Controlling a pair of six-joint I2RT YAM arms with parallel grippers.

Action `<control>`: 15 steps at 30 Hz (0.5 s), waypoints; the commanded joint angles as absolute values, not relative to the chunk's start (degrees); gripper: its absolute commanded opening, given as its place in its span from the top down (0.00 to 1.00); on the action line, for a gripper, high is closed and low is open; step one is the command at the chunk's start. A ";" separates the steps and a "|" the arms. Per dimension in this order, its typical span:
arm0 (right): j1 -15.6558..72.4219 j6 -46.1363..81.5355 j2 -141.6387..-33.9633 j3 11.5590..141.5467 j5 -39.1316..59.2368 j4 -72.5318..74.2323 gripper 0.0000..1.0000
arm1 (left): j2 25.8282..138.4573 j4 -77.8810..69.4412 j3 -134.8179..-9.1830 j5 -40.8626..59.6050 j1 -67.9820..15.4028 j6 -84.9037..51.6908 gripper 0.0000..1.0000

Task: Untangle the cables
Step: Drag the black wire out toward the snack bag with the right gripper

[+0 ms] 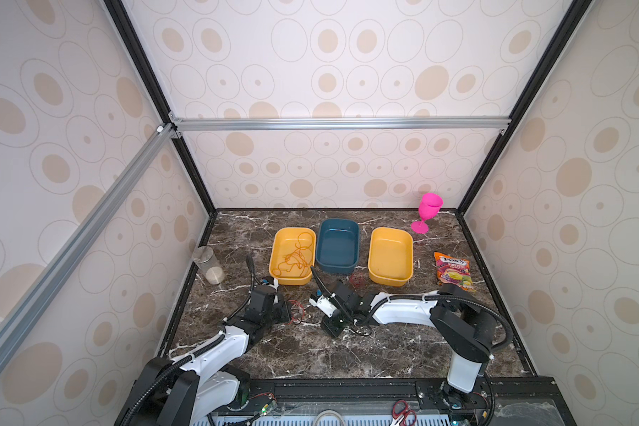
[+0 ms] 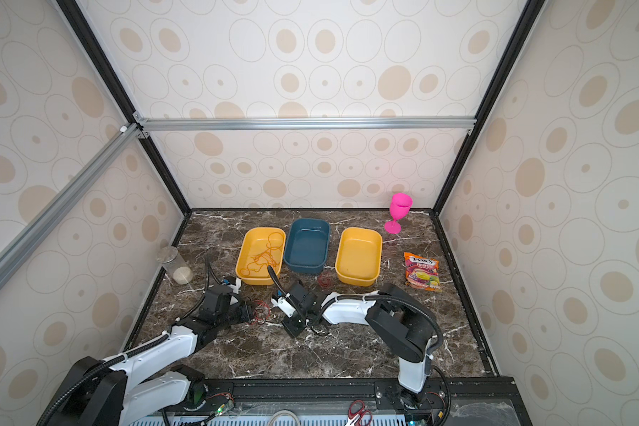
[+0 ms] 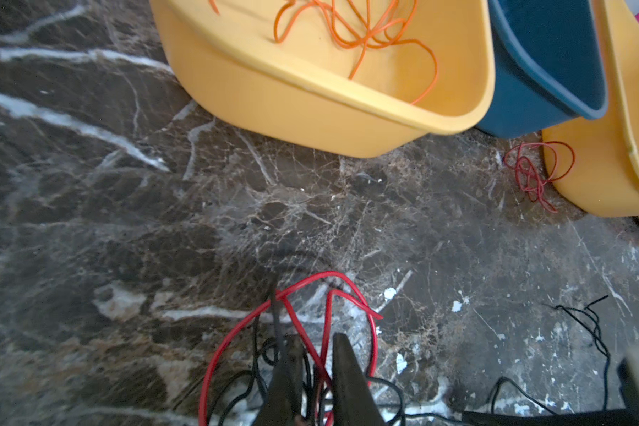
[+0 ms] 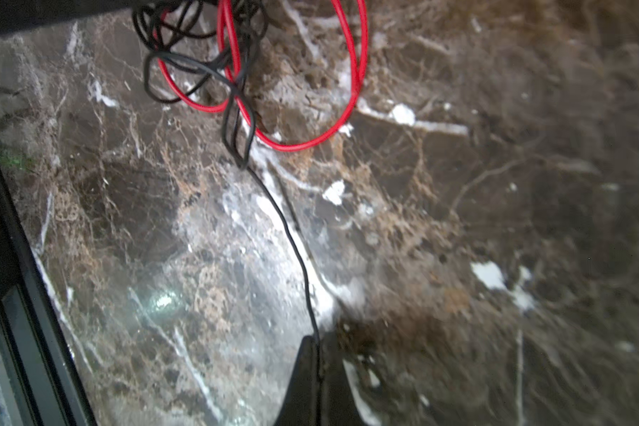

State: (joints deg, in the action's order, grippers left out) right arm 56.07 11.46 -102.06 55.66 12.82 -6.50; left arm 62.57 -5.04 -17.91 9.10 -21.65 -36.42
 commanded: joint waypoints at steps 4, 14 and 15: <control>53.93 14.96 -91.45 48.85 9.15 -3.19 1.00 | 60.13 -4.11 -17.83 7.42 -21.93 -37.28 0.87; 48.85 19.16 -78.59 43.14 -1.26 -12.12 1.00 | 59.90 -2.93 -18.02 6.60 -21.88 -37.08 0.96; 48.11 19.77 -76.96 42.60 -2.12 -13.02 1.00 | 59.77 -2.79 -18.09 6.36 -21.84 -37.17 0.96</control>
